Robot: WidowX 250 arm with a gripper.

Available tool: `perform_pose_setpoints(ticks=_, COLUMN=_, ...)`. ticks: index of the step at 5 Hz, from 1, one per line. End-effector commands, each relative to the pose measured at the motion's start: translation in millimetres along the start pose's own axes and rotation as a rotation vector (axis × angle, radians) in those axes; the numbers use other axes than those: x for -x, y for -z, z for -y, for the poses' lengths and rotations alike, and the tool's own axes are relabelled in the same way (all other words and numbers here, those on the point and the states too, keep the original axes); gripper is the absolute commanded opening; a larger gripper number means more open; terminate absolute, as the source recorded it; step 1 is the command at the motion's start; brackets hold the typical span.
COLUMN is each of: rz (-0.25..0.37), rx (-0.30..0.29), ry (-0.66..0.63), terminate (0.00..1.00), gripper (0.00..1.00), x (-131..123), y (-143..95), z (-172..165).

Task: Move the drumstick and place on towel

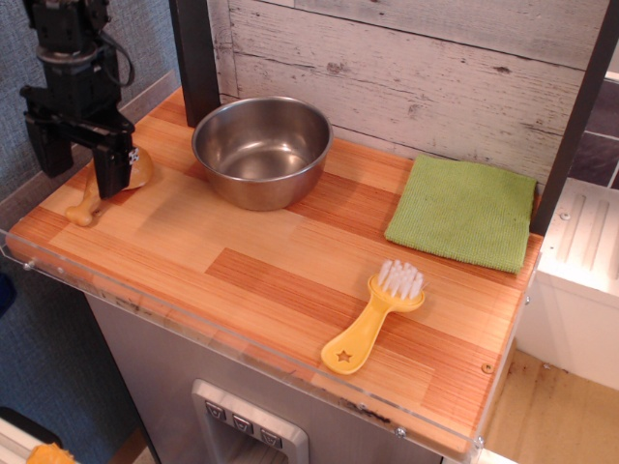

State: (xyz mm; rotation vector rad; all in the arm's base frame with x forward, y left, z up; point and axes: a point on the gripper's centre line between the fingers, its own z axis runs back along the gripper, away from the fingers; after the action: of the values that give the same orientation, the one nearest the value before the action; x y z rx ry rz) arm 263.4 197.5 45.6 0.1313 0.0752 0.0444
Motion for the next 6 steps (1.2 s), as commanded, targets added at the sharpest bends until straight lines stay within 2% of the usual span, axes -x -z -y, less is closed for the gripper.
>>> perform_pose_setpoints(ticks=1, rz=0.054, rx=0.010, ry=-0.072, terminate=0.00, gripper=1.00, x=8, y=16, z=-14)
perform_pose_setpoints(ticks=2, rz=0.090, rx=0.046, ry=-0.116, terminate=0.00, gripper=1.00, x=13, y=29, z=-22)
perform_pose_setpoints(ticks=3, rz=0.092, rx=0.043, ry=-0.124, terminate=0.00, gripper=1.00, x=14, y=33, z=-25)
perform_pose_setpoints(ticks=4, rz=0.102, rx=0.043, ry=-0.111, terminate=0.00, gripper=0.00, x=12, y=31, z=-21)
perform_pose_setpoints(ticks=6, rz=0.094, rx=0.042, ry=-0.093, terminate=0.00, gripper=0.00, x=13, y=31, z=-13)
